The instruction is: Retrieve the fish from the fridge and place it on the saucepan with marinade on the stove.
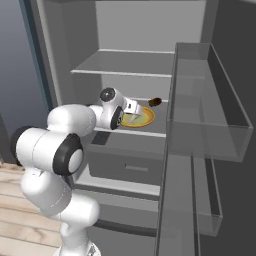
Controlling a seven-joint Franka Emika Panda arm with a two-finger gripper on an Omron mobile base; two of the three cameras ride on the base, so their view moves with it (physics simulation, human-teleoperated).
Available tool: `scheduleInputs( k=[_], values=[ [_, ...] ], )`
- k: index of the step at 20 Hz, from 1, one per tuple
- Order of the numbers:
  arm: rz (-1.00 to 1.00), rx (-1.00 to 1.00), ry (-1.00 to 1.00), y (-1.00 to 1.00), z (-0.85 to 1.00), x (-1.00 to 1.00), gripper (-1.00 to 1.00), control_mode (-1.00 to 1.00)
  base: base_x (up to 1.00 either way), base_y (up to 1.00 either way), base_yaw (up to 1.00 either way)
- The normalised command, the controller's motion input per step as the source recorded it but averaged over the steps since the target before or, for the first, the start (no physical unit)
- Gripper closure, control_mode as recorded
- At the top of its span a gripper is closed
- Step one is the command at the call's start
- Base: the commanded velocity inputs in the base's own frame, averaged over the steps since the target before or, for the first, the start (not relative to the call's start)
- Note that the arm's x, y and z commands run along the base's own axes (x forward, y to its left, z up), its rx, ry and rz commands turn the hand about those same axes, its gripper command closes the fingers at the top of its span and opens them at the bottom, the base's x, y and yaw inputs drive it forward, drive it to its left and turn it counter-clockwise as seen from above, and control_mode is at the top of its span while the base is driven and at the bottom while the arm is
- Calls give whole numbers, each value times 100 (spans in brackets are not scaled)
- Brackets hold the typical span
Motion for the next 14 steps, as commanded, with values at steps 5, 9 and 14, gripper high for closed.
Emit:
scheduleInputs(
  k=[5, 9, 14],
  values=[
    [0, 3, 0, -16, -22, 24, -100, -100, 0, 0, 0],
    [0, 3, 0, -10, -15, 25, -100, -100, 0, 0, 0],
    [0, 1, 1, -2, -9, 31, -100, -100, 0, 0, 0]
  ],
)
